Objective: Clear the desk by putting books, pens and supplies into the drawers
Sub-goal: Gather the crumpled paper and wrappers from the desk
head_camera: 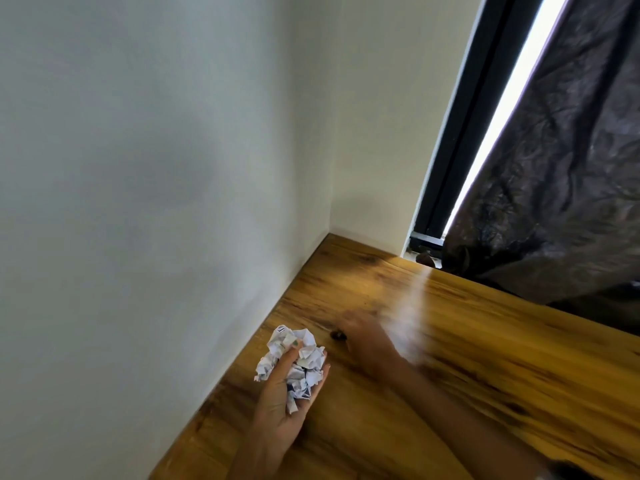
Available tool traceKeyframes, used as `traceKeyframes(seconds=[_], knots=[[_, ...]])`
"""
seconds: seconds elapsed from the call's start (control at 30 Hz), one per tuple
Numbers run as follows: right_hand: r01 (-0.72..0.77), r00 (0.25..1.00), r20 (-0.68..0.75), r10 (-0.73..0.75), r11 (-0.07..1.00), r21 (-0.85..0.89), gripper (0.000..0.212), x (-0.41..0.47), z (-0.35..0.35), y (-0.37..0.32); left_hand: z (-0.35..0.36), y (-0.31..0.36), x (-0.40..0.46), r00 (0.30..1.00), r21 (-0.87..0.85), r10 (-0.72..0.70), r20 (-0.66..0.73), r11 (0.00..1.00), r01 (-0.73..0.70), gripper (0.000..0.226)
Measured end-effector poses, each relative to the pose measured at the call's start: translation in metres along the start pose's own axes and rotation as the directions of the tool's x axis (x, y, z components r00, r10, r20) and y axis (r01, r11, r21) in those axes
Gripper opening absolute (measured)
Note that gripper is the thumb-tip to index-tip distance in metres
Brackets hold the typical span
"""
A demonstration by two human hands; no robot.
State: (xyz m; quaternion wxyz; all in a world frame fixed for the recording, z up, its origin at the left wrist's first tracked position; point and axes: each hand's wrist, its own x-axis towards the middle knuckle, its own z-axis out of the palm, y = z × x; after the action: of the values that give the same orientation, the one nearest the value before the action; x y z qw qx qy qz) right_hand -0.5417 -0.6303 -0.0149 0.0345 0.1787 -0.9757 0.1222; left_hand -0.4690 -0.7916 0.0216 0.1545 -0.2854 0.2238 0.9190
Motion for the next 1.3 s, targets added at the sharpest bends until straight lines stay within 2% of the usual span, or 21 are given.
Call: traceKeyframes(seconds=[0.13,0.27,0.4,0.53,0.6,0.77,1.0,1.13,1.3], knots=[[-0.005,0.998,0.057,0.000,0.996,0.085,0.018,-0.047,-0.002,-0.013,-0.002,-0.008,0.004,1.000,0.012,-0.008,0.014,1.000,0.008,0.025],[-0.163,0.982,-0.054,0.179,0.961,0.222,0.023,-0.094,-0.006,-0.007,-0.004,-0.022,0.002,0.996,0.035,-0.075,0.051,0.997,0.073,0.028],[-0.309,0.918,-0.139,0.371,0.890,0.334,0.019,-0.134,-0.031,0.002,0.004,-0.053,-0.006,0.988,0.098,-0.136,0.068,0.987,0.129,0.039],[-0.377,0.862,-0.194,0.468,0.849,0.370,0.018,-0.170,-0.052,0.017,0.016,-0.091,-0.018,0.982,0.160,-0.172,0.082,0.974,0.157,0.016],[-0.406,0.828,-0.222,0.515,0.824,0.395,0.017,-0.188,-0.061,0.024,0.022,-0.111,-0.026,0.978,0.193,-0.182,0.103,0.968,0.159,0.014],[-0.460,0.747,-0.282,0.602,0.775,0.434,0.016,-0.261,-0.083,0.039,0.030,-0.174,-0.060,0.947,0.299,-0.285,0.151,0.926,0.231,0.027],[-0.510,0.598,-0.396,0.696,0.713,0.481,0.013,-0.427,-0.109,0.063,0.029,-0.316,-0.143,0.884,0.459,-0.438,0.167,0.827,0.323,0.045],[-0.571,0.468,-0.435,0.769,0.639,0.515,0.011,-0.535,-0.113,0.073,0.018,-0.405,-0.200,0.822,0.528,-0.550,0.148,0.747,0.405,0.040],[-0.637,0.272,-0.467,0.841,0.521,0.568,0.015,-0.667,-0.116,0.079,0.005,-0.514,-0.266,0.699,0.630,-0.706,0.115,0.596,0.498,0.024]])
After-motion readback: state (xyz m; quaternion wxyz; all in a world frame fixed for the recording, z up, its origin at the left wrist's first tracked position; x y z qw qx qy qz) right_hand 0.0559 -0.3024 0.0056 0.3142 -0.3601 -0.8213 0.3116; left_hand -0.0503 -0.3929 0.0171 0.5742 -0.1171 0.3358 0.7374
